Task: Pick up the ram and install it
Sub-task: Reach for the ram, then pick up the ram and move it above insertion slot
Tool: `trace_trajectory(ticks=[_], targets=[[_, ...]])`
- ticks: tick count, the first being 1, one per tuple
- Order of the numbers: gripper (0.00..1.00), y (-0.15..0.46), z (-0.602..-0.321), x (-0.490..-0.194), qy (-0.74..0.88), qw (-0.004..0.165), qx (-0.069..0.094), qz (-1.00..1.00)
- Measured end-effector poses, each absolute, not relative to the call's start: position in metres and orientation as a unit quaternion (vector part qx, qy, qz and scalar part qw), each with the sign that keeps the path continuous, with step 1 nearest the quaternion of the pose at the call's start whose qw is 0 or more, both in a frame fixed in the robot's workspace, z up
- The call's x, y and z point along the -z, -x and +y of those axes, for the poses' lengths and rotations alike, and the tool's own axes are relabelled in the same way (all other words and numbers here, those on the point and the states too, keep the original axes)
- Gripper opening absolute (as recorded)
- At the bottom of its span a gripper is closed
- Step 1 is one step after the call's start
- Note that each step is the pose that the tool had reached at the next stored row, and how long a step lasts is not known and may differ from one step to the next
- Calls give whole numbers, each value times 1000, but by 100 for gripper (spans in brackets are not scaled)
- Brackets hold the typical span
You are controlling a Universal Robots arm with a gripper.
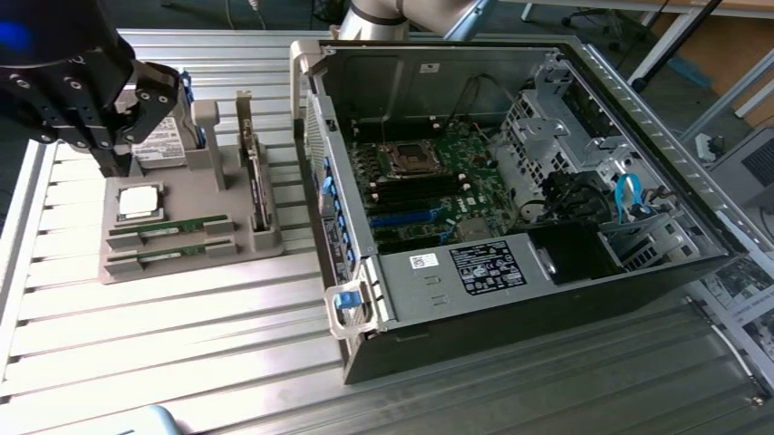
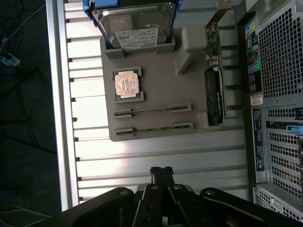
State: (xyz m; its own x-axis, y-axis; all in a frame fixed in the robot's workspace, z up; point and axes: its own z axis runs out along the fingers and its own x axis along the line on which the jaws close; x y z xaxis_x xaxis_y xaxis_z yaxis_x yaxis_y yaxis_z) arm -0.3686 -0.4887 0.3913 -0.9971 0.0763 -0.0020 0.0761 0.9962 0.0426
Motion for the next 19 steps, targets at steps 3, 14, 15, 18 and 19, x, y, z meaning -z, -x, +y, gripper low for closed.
trace_trajectory(ticks=[3, 14, 15, 18, 19], targets=[[11, 366, -489, -391, -38, 2, -21, 999], [11, 366, -489, -391, -38, 2, -21, 999], [11, 366, -489, -391, -38, 2, -21, 999], [11, 366, -489, -391, -36, 2, -21, 999], [11, 366, -489, -391, -33, 2, -21, 999]])
